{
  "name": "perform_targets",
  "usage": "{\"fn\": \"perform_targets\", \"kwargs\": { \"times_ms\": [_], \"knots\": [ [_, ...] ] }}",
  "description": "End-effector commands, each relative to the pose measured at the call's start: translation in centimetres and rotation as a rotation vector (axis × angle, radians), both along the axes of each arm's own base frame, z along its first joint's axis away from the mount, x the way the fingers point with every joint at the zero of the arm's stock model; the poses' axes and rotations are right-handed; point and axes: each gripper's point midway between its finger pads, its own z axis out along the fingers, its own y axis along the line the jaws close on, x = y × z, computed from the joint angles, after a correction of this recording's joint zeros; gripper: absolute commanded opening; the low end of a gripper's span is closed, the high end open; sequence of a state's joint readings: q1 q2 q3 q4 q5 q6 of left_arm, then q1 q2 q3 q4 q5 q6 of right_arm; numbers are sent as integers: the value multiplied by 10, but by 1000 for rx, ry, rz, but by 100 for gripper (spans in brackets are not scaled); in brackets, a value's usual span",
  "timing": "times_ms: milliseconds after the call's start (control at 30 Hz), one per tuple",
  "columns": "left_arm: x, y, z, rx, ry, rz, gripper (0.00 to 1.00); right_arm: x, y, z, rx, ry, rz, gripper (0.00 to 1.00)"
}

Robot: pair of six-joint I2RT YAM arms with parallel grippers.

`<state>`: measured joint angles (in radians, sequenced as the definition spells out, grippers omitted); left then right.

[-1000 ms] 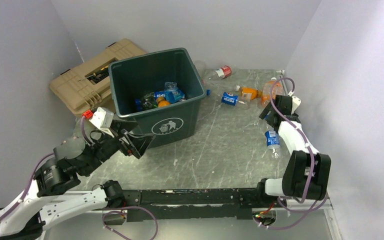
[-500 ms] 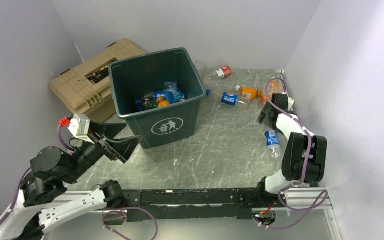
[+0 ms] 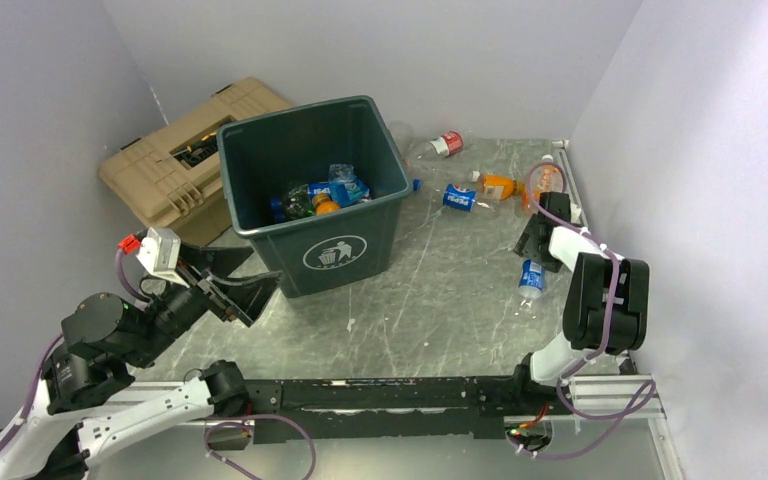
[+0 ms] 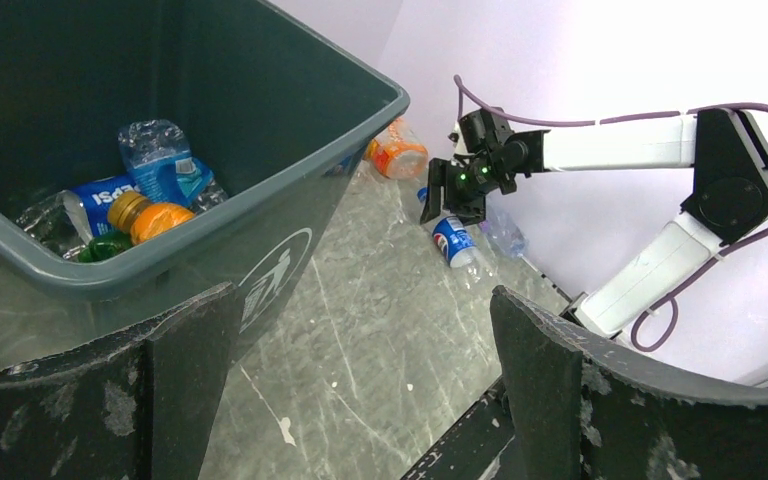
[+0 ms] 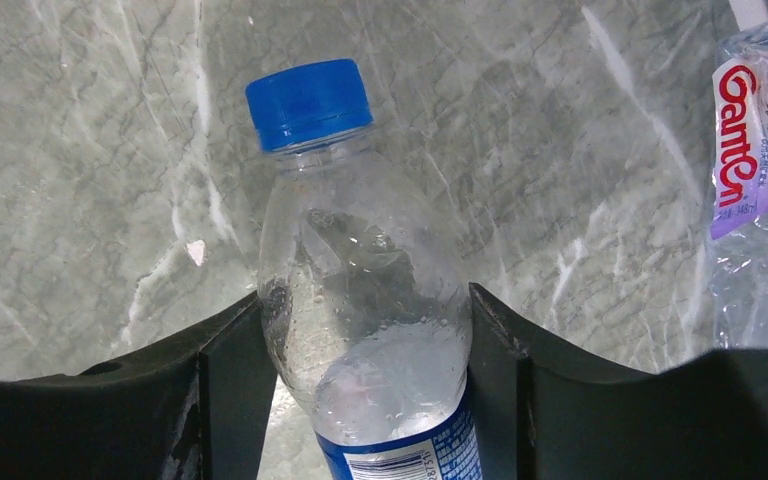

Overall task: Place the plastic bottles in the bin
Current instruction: Pick up the plastic bottle at the center of the board.

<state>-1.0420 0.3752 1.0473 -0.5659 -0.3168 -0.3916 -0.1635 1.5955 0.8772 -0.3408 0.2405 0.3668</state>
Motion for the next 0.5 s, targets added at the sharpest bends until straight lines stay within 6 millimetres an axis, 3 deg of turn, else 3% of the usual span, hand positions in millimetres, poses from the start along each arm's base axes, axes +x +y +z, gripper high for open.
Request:
{"fn": "perform_targets", "kwargs": {
  "times_ms": [0, 167, 267, 367, 467],
  "knots": [
    [0, 3, 6, -36, 12, 11, 100, -4, 6, -4, 34, -8, -2, 57],
    [0, 5, 5, -41, 21, 17, 99, -1, 13, 7, 48, -58, 6, 42],
    [0, 8, 8, -49, 22, 26, 100, 1, 20, 26, 49, -137, 2, 36],
    [0, 12, 13, -58, 20, 40, 99, 6, 40, 62, 56, -274, 29, 33],
    [0, 16, 24, -71, 1, 52, 99, 8, 75, 115, 47, -432, 128, 30]
  ]
}}
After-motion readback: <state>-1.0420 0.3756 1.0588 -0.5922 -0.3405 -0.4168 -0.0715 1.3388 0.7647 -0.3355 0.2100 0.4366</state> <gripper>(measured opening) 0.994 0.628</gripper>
